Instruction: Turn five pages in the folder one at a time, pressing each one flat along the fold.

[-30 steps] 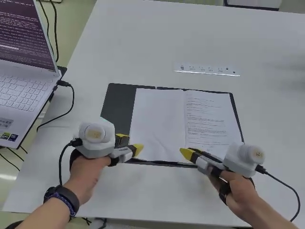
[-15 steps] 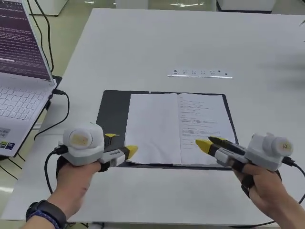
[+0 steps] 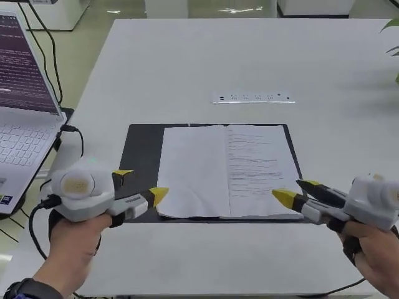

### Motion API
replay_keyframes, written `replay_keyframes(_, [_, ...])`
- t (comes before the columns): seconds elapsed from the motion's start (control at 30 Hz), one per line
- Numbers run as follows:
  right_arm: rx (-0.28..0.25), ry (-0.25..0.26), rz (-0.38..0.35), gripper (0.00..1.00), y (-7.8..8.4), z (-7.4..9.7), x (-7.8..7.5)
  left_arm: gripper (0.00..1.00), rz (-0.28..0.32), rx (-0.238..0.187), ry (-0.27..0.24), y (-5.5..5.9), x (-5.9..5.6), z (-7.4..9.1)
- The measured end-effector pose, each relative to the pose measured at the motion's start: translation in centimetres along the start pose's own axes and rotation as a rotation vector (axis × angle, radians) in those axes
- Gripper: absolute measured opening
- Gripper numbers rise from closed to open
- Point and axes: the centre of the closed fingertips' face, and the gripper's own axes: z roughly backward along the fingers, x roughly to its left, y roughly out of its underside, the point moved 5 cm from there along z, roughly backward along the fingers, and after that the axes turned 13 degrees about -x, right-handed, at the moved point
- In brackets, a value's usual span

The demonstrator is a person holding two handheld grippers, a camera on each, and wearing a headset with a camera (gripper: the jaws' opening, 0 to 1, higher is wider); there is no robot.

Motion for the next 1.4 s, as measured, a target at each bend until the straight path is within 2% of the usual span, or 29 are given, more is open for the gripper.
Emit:
replay_keyframes(0.17, [0.021, -0.005, 0.041, 0.59, 0.5, 1.2, 0.2, 0.57, -0.028, 0.016, -0.003, 0.4, -0.8, 0.7])
replay_keyframes(0.33, [0.032, 0.004, 0.052, 0.6, 0.9, 2.2, 0.0, 0.6, -0.023, 0.012, -0.015, 0.5, -1.2, 1.3])
replay_keyframes(0.63, [0.074, 0.025, 0.071, 0.65, 1.4, 3.9, -0.5, 0.64, -0.026, 0.032, -0.036, 1.3, -1.8, 1.7])
replay_keyframes(0.7, [0.068, 0.029, 0.066, 0.66, 1.4, 4.3, -0.8, 0.64, -0.02, 0.036, -0.037, 1.5, -2.1, 1.6])
replay_keyframes(0.9, [0.044, 0.046, 0.037, 0.65, 1.2, 5.0, -1.1, 0.63, -0.015, 0.048, -0.031, 1.7, -3.1, 1.1])
replay_keyframes(1.1, [0.047, 0.042, 0.025, 0.65, 1.6, 5.5, -1.0, 0.63, -0.02, 0.051, -0.012, 1.5, -4.6, 0.2])
replay_keyframes(1.4, [0.045, 0.046, 0.023, 0.65, 1.8, 6.5, -1.4, 0.63, -0.032, 0.067, 0.024, 1.5, -6.1, -1.6])
